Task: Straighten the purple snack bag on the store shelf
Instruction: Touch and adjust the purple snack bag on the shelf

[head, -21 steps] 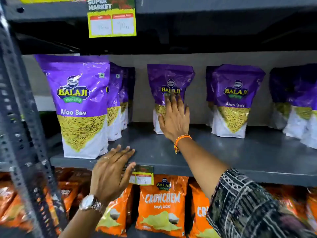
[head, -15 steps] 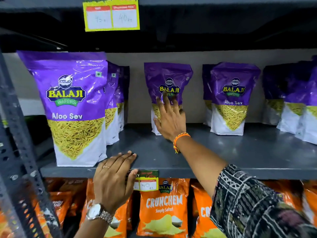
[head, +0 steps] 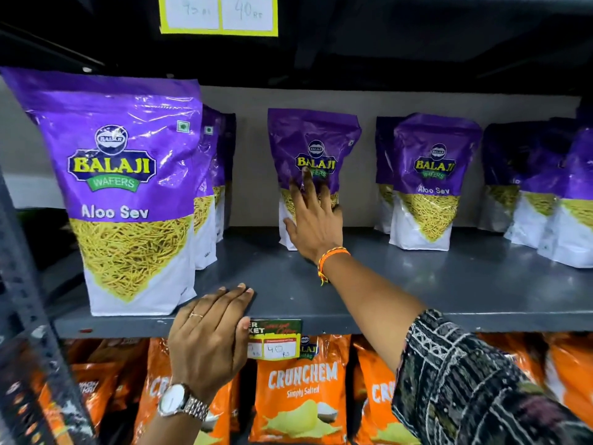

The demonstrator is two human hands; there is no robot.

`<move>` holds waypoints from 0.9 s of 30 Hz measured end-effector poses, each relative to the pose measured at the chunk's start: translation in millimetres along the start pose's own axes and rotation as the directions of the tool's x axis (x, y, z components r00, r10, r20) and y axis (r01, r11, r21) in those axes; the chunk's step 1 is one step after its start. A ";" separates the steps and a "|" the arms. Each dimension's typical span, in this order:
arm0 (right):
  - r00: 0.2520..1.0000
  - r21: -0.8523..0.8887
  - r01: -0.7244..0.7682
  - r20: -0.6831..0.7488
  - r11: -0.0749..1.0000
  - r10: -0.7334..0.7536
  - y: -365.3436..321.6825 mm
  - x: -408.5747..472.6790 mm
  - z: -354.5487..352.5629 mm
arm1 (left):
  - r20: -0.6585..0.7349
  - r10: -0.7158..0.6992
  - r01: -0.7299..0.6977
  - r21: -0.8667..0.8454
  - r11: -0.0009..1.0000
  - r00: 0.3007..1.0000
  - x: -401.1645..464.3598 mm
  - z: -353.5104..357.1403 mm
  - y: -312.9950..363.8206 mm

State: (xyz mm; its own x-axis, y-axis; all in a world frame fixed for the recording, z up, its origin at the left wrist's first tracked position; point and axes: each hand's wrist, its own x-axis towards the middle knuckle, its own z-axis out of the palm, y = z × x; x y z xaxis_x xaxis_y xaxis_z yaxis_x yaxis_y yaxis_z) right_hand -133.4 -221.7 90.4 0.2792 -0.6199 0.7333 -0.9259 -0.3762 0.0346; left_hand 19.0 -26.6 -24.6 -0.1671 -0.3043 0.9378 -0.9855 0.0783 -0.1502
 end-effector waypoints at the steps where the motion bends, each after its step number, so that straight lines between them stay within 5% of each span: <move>1: 1.000 -0.004 0.000 0.005 1.000 0.000 -0.5 -0.8 -0.9 | -0.008 0.000 0.000 0.001 1.000 1.000 -0.2 0.4 0.4; 27: 0.997 0.037 0.022 -0.078 0.999 -0.019 -3.0 -60.3 -72.6 | 0.199 -0.056 0.068 -0.055 0.996 0.978 1.8 -20.3 -4.9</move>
State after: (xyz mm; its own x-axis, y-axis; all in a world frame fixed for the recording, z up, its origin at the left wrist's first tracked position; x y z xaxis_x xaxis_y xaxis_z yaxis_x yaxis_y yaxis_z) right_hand -166.0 -133.2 95.3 0.2761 -0.5567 0.7835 -0.9094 -0.4151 0.0255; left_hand 24.1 -8.3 -15.9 -0.1142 -0.4913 0.8634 -0.9916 0.1095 -0.0688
